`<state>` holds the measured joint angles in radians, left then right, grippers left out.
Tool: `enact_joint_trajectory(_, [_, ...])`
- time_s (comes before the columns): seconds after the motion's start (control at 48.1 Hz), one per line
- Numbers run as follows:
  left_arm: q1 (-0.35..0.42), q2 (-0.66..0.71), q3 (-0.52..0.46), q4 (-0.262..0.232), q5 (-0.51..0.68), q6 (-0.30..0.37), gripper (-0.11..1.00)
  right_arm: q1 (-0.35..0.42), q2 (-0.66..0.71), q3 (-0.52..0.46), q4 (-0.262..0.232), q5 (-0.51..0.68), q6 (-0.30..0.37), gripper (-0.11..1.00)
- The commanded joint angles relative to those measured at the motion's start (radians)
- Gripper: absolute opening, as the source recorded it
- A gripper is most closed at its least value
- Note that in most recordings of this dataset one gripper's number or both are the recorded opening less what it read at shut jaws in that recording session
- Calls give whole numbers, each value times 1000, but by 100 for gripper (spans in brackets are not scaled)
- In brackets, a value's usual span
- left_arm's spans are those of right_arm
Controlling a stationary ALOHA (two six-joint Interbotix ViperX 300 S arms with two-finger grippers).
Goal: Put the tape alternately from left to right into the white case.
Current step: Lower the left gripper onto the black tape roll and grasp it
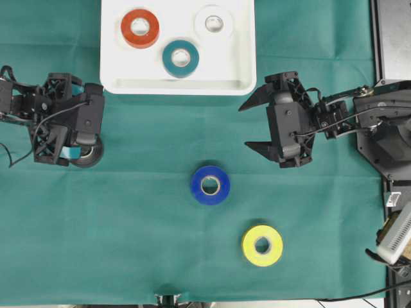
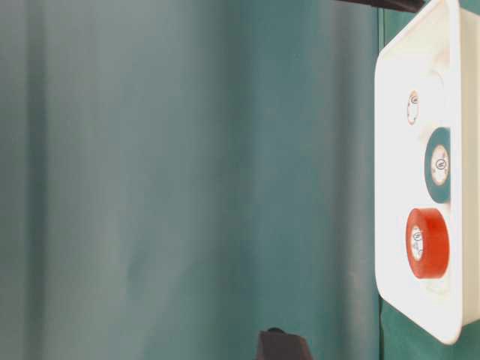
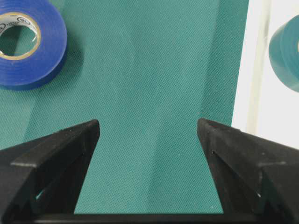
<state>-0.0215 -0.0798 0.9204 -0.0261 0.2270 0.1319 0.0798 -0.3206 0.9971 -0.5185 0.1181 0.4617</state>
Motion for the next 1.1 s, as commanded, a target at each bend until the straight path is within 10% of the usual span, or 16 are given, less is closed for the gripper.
enact_joint_trajectory(0.0, [3,0,-5,3,-15,2,99,2,-14,-14,0,-8,2,82])
enact_joint_trajectory(0.333, [0,-3,3,2,-14,-2,82,2,-14,-11,3,-8,3,82])
enact_joint_trajectory(0.582, [-8,-3,5,2,-9,-3,23,2,-14,-11,5,-8,3,82])
enact_joint_trajectory(1.081, [-44,-78,-14,2,0,-5,23,2,-14,-11,5,-8,3,82])
